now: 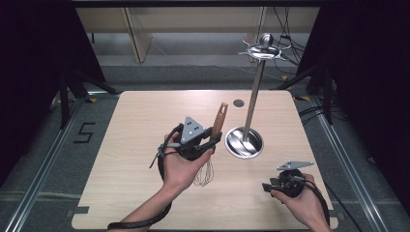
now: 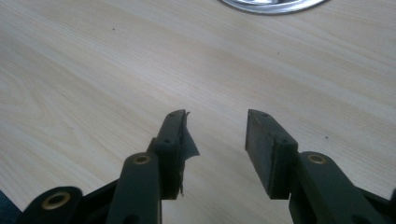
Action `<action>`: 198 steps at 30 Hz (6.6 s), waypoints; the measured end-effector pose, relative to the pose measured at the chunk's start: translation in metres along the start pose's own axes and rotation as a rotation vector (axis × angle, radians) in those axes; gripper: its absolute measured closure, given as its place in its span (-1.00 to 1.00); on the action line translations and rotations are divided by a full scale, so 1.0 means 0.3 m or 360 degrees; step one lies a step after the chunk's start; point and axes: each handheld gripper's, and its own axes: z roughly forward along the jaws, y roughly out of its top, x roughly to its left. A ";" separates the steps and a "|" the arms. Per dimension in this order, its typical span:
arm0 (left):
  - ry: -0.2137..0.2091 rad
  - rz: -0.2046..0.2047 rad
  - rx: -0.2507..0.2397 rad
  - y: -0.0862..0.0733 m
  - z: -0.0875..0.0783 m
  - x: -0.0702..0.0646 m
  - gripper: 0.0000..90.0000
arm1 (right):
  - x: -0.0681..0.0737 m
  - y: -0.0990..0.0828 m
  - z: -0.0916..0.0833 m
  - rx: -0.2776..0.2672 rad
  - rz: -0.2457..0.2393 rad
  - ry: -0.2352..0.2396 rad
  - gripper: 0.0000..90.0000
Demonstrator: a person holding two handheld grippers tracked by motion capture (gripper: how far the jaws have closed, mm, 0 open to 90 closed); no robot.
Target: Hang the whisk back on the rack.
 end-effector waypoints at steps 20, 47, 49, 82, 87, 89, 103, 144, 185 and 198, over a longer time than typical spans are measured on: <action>0.0091 0.0031 -0.0116 0.096 0.049 -0.068 0.51 | 0.007 0.000 -0.005 -0.0007 0.0002 -0.0080 0.30; 0.0134 0.0081 -0.0162 0.195 0.080 -0.108 0.51 | 0.008 0.003 -0.006 -0.0020 0.0015 -0.0085 0.30; 0.0133 0.0069 -0.0174 0.198 0.083 -0.112 0.51 | 0.008 0.002 -0.006 -0.0019 0.0016 -0.0080 0.30; 0.0169 0.0105 -0.0216 0.285 0.093 -0.130 0.51 | 0.005 0.001 -0.003 -0.0021 -0.0017 -0.0084 0.30; 0.0175 0.0111 -0.0220 0.296 0.100 -0.134 0.51 | 0.009 0.002 -0.005 -0.0014 0.0009 -0.0080 0.30; 0.0177 0.0111 -0.0218 0.299 0.103 -0.135 0.51 | 0.005 0.001 -0.003 -0.0021 -0.0017 -0.0084 0.30; 0.0178 0.0122 -0.0214 0.315 0.114 -0.140 0.51 | 0.007 0.003 -0.006 -0.0021 0.0013 -0.0082 0.30; 0.0188 0.0130 -0.0209 0.341 0.146 -0.159 0.50 | 0.005 0.003 -0.007 0.0015 -0.0002 -0.0069 0.29; 0.0215 0.0121 -0.0170 0.359 0.207 -0.155 0.50 | 0.006 0.002 -0.003 -0.0011 0.0002 -0.0072 0.29; 0.0227 0.0113 -0.0157 0.363 0.227 -0.150 0.50 | 0.010 0.001 -0.004 -0.0008 0.0028 -0.0065 0.29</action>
